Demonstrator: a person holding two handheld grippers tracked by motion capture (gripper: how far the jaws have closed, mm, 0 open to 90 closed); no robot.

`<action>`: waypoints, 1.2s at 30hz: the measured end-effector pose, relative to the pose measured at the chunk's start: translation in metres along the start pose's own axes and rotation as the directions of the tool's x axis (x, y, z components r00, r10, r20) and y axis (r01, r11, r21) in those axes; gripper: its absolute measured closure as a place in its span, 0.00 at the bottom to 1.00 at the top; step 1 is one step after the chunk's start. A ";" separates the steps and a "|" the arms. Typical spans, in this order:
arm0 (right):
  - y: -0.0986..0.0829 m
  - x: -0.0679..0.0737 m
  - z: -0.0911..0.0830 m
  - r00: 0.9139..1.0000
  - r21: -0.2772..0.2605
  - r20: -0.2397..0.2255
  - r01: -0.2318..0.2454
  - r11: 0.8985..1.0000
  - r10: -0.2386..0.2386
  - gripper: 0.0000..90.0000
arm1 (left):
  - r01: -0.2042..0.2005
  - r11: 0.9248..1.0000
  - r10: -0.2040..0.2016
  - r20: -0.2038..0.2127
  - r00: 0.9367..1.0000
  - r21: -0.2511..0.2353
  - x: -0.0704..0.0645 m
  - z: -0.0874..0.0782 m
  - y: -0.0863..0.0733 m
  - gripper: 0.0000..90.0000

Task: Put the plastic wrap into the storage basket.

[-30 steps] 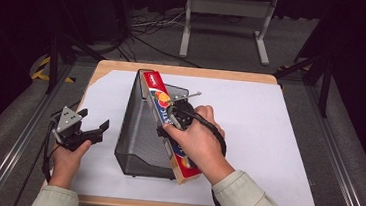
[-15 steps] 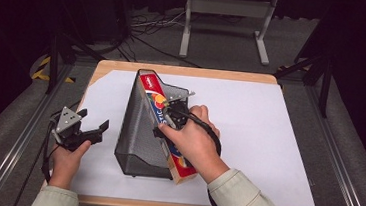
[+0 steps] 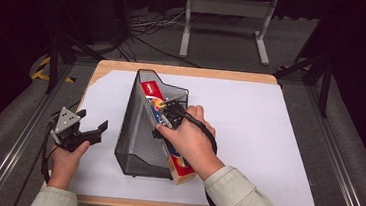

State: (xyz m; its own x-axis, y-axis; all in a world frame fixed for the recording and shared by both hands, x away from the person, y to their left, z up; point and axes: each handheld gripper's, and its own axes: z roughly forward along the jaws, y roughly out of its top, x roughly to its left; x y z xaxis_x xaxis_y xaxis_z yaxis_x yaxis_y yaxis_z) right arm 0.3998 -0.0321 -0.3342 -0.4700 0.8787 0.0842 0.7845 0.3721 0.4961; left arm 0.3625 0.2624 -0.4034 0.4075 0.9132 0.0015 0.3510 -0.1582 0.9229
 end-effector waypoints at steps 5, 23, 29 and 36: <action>0.003 0.002 0.002 1.000 0.028 0.014 0.006 1.000 -0.006 0.43 | 0.005 1.000 -0.005 0.001 1.000 0.001 0.000 0.000 0.000 0.17; 0.015 -0.005 0.017 1.000 0.115 -0.001 -0.010 0.993 0.010 0.43 | 0.004 1.000 -0.004 0.011 1.000 0.007 0.001 0.003 0.000 0.17; 0.016 -0.005 0.017 0.999 0.100 0.002 0.034 0.994 -0.034 0.41 | 0.010 1.000 -0.010 0.008 1.000 0.001 0.001 0.003 0.000 0.17; 0.013 -0.009 0.019 0.999 0.059 0.012 0.046 0.997 -0.047 0.33 | 0.009 1.000 -0.009 0.011 1.000 0.004 0.000 0.004 0.000 0.17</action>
State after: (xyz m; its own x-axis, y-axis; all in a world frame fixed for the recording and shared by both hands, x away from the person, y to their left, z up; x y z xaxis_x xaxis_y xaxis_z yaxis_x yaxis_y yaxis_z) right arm 0.4222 -0.0295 -0.3453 -0.5011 0.8639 0.0504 0.7847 0.4291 0.4474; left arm 0.3660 0.2609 -0.4051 0.4134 0.9105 -0.0111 0.3581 -0.1513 0.9213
